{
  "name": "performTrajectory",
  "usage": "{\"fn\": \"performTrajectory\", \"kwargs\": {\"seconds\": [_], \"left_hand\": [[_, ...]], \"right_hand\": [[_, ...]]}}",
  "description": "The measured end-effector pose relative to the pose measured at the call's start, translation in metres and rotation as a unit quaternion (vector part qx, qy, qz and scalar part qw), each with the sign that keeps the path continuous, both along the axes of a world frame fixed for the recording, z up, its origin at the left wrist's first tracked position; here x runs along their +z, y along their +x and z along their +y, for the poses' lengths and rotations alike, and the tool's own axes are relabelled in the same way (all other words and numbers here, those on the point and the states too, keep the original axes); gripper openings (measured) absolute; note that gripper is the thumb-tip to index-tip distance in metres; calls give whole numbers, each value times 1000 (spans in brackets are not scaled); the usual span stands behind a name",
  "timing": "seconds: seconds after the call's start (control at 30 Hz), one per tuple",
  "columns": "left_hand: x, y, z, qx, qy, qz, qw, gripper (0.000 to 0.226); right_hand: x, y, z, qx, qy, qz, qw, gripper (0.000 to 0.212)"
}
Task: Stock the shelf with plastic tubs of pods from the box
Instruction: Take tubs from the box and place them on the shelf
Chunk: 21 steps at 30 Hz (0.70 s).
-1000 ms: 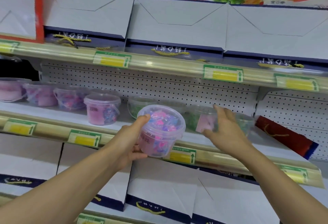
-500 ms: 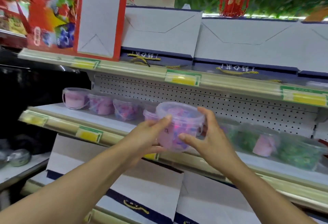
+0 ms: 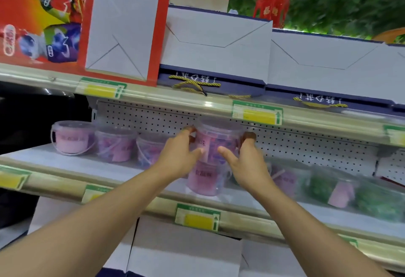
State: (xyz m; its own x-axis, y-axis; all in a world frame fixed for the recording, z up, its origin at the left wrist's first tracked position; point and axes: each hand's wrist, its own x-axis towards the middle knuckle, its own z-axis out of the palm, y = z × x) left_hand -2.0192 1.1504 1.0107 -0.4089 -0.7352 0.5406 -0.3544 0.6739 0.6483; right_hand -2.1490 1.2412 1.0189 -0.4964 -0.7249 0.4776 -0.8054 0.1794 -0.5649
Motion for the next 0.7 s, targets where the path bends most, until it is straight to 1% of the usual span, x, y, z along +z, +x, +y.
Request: {"fn": "performTrajectory", "kwargs": {"seconds": [0.03, 0.07, 0.1, 0.2, 0.27, 0.37, 0.43, 0.5, 0.6, 0.7], "left_hand": [[-2, -2, -6, -1, 6, -14, 1000, 55], [-5, -3, -10, -7, 18, -29, 999, 62], [-7, -3, -13, -16, 32, -44, 998, 69], [-11, -5, -20, -29, 38, -77, 996, 80], [-9, -6, -25, -33, 41, -96, 994, 83], [-8, -7, -31, -49, 65, -124, 989, 84], [-9, -6, -32, -56, 74, -130, 987, 83], [-12, -3, -27, -34, 50, -143, 988, 78], [-19, 3, -8, 29, -29, -169, 985, 71], [-27, 11, 18, 40, -120, -158, 979, 73]], "right_hand": [[-1, -1, -4, -11, 18, 22, 1000, 43], [-4, -1, -7, -23, 31, 39, 998, 42], [-6, -1, -10, -29, 37, 55, 997, 47], [-15, -2, -16, -45, 70, 113, 990, 80], [-18, -5, -18, -62, 111, 149, 981, 90], [-15, -13, -19, -86, 153, 155, 972, 92], [-13, -13, -13, -86, 160, 156, 971, 90], [-15, -9, -2, -84, 140, 178, 970, 85], [-27, -1, 20, -67, 89, 230, 967, 79], [-47, 6, 44, -45, 108, 269, 956, 79]]}}
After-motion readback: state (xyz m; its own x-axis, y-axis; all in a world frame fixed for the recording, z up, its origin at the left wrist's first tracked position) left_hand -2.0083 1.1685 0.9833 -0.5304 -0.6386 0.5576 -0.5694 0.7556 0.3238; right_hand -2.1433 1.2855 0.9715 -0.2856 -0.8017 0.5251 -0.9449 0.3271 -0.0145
